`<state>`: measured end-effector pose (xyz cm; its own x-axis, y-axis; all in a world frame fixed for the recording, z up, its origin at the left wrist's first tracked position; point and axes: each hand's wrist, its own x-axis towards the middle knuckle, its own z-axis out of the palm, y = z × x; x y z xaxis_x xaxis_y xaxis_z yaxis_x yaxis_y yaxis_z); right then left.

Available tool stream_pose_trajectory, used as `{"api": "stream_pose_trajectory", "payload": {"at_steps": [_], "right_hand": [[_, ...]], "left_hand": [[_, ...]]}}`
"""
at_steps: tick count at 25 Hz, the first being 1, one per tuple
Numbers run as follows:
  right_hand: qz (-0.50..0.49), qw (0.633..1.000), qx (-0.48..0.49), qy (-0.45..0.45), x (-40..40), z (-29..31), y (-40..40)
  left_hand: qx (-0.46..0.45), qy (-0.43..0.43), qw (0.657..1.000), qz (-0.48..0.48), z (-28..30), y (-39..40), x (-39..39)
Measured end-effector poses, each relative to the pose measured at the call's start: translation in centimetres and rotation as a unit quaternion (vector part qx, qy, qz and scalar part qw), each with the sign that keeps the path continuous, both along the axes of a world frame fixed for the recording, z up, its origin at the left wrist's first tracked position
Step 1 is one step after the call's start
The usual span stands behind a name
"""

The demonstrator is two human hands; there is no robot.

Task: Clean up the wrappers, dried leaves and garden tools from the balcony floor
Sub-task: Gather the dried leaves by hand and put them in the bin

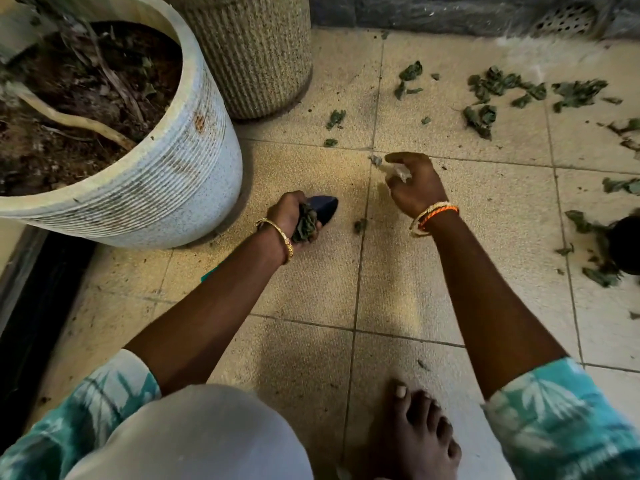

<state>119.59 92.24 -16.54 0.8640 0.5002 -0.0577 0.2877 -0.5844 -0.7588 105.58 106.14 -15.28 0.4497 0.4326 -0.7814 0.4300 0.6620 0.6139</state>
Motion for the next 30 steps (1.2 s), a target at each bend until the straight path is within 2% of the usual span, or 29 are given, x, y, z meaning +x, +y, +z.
{"api": "stream_pose_trajectory", "payload": {"at_steps": [3, 7, 10, 13, 15, 18, 20, 22, 24, 27, 30], "right_hand": [[0.103, 0.990, -0.095, -0.003, 2.2, -1.0, 1.4], [0.214, 0.963, -0.159, -0.027, 0.2, -1.6, 2.5], [0.223, 0.961, -0.138, -0.092, -4.3, -2.7, -0.3], [0.192, 0.958, -0.065, -0.201, -7.5, -4.3, -2.9], [0.178, 0.957, -0.053, -0.224, -8.0, -4.3, -3.2], [0.143, 0.973, -0.037, -0.179, -7.6, -3.3, -2.7], [0.061, 0.994, 0.004, -0.093, -7.2, -2.2, -2.8], [0.004, 0.998, 0.045, -0.041, -7.4, -1.0, -3.0], [0.025, 0.997, 0.056, -0.042, -8.4, -0.2, -2.9], [0.048, 0.996, 0.050, -0.053, -9.7, 0.1, -2.9], [0.073, 0.994, 0.075, 0.023, -9.7, 0.8, -2.8]], "left_hand": [[0.031, 0.011, 0.999, -0.026, 0.0, 0.8, -0.5], [0.057, 0.016, 0.997, -0.040, 0.7, 0.8, -0.2], [0.098, 0.043, 0.994, -0.029, 0.9, 0.8, 0.0], [0.045, 0.047, 0.997, -0.052, 0.9, 0.5, -0.5], [0.018, 0.044, 0.996, -0.070, 1.0, 0.0, -0.7], [0.011, 0.042, 0.994, -0.098, 0.8, -0.6, -0.8], [0.014, 0.051, 0.989, -0.134, 0.6, -1.1, -0.6], [0.017, 0.057, 0.981, -0.186, 0.6, -2.0, -0.3], [0.039, 0.058, 0.971, -0.229, 0.7, -3.3, 0.1], [0.130, 0.078, 0.954, -0.259, 0.8, -4.9, 0.7], [0.163, 0.098, 0.952, -0.241, 0.6, -5.4, 1.1]]}}
